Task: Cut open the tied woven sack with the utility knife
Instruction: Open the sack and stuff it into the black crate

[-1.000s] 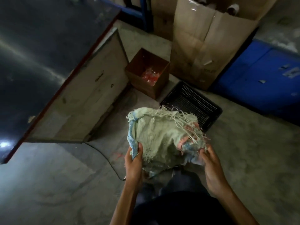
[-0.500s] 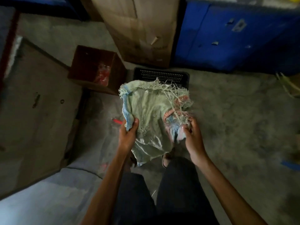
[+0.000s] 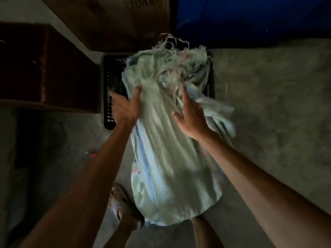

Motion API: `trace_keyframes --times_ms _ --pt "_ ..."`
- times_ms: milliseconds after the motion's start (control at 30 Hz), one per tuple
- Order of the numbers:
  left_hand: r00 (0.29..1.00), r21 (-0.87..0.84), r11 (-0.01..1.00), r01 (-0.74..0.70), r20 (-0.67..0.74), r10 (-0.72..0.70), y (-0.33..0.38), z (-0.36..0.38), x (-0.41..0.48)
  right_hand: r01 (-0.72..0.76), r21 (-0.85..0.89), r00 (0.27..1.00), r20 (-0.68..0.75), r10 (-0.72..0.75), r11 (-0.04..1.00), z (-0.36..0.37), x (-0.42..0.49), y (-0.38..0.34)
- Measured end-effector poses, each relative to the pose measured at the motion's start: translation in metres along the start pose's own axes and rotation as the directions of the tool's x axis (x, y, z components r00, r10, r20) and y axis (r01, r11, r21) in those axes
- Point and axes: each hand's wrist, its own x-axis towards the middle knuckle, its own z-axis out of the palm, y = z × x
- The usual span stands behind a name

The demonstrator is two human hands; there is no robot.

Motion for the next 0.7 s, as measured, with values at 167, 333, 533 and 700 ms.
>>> trace_keyframes --times_ms 167,333,533,700 --pt "0.806 0.525 0.617 -0.586 0.299 0.511 -0.088 0.086 0.022 0.024 -0.282 0.990 0.142 0.017 0.959 0.094 0.056 0.080" --pt "0.838 0.764 0.421 -0.489 0.545 -0.015 -0.130 0.136 0.055 -0.114 -0.380 0.796 0.518 0.313 0.918 0.133 0.095 0.110" --pt "0.843 0.576 0.619 -0.534 0.412 0.345 -0.122 0.109 0.030 -0.103 -0.150 0.959 0.247 0.138 0.983 0.099 0.062 0.090" --pt "0.875 0.339 0.811 -0.477 0.102 0.472 -0.140 0.041 -0.078 0.026 -0.044 0.988 -0.153 -0.033 0.999 0.071 -0.073 0.049"
